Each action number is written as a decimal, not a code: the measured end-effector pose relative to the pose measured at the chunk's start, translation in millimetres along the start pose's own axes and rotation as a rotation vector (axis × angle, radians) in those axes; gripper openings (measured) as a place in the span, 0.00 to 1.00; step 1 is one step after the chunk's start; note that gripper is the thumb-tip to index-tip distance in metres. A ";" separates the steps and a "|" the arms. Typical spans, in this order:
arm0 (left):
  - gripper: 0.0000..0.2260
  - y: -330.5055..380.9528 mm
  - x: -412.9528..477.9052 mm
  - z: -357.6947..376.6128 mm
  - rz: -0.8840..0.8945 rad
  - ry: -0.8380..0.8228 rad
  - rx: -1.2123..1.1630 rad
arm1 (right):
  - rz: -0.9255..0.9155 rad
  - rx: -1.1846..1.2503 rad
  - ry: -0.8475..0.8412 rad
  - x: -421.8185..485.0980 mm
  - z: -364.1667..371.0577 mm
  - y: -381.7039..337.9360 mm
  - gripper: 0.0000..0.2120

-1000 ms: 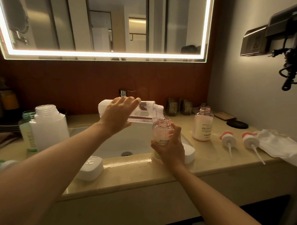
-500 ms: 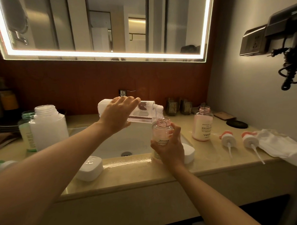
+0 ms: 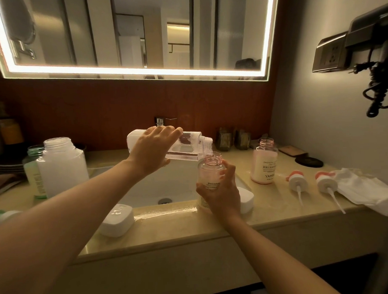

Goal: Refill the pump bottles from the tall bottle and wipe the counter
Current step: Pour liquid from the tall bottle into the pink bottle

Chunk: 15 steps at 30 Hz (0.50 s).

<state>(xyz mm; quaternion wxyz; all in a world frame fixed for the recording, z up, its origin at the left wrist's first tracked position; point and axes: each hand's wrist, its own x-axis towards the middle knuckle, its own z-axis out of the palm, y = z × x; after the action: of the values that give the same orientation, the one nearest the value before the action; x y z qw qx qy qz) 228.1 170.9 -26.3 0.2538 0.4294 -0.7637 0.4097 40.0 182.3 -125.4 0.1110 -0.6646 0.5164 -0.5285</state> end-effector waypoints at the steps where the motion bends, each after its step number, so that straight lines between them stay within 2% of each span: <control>1: 0.40 0.3 0.1 -0.4 0.003 0.001 0.004 | 0.000 0.002 0.000 0.1 0.0 -0.3 0.40; 15: 0.38 -0.6 0.6 0.0 -0.007 -0.022 0.004 | 0.013 0.007 -0.002 -0.8 -2.0 -2.3 0.39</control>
<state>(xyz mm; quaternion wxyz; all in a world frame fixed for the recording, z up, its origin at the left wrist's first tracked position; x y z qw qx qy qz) 228.3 170.5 -25.6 0.2460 0.4370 -0.7642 0.4057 39.8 184.8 -123.4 0.1174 -0.6612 0.5188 -0.5290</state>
